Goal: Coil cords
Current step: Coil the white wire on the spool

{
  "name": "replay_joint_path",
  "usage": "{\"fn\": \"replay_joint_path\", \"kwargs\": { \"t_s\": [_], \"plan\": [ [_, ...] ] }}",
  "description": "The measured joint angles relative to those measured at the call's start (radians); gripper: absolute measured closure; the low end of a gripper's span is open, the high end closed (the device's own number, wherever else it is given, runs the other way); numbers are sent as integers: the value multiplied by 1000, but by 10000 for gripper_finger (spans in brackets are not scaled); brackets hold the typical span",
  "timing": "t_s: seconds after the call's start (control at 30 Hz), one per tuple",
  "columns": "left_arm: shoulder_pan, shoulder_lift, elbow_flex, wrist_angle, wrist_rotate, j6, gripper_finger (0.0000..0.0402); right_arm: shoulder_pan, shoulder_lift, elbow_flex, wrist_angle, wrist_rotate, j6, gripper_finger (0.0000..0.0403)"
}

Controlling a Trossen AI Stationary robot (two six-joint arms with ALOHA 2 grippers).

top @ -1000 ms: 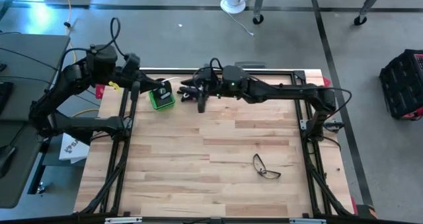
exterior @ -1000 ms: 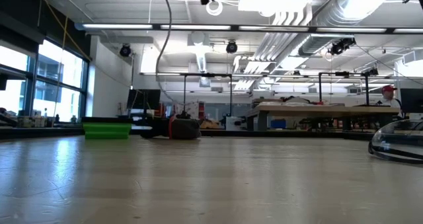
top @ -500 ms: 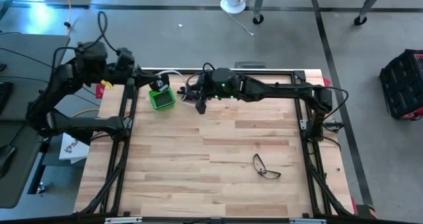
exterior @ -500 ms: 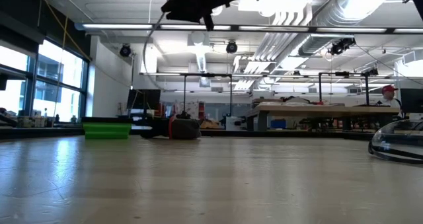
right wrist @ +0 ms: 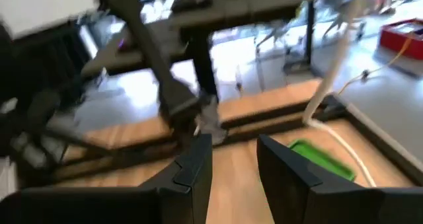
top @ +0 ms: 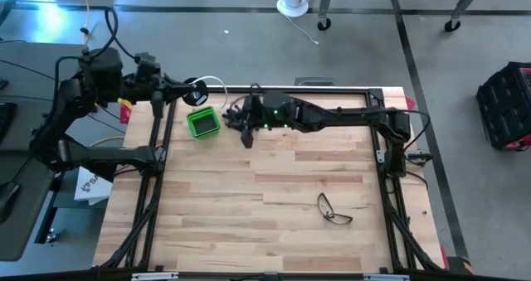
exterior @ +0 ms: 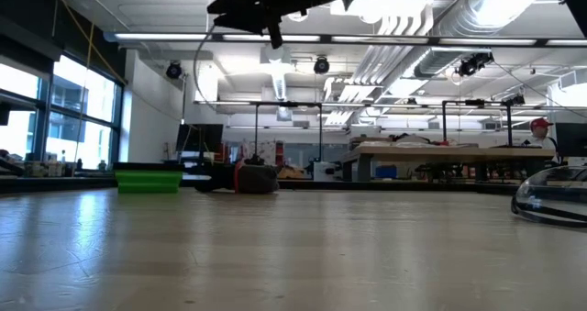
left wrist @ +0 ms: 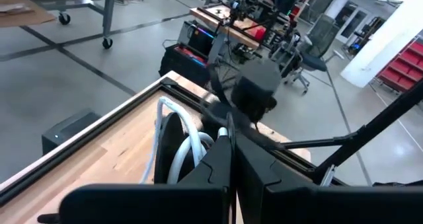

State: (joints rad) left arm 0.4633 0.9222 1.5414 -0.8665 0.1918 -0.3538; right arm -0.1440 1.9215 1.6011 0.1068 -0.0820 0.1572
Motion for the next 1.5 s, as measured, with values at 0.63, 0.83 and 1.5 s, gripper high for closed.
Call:
{"fn": "replay_joint_path", "kwargs": {
  "t_s": [0.63,0.83,1.5],
  "plan": [
    [0,15,0,80,59,-218,402,174,220,292,269,-23,-35,399],
    [-15,15,-1,101,80,-288,401,75,385,662,155,-29,-5,402],
    [-22,15,0,118,9,-251,401,207,45,488,-483,-150,-201,403]
  ]
}}
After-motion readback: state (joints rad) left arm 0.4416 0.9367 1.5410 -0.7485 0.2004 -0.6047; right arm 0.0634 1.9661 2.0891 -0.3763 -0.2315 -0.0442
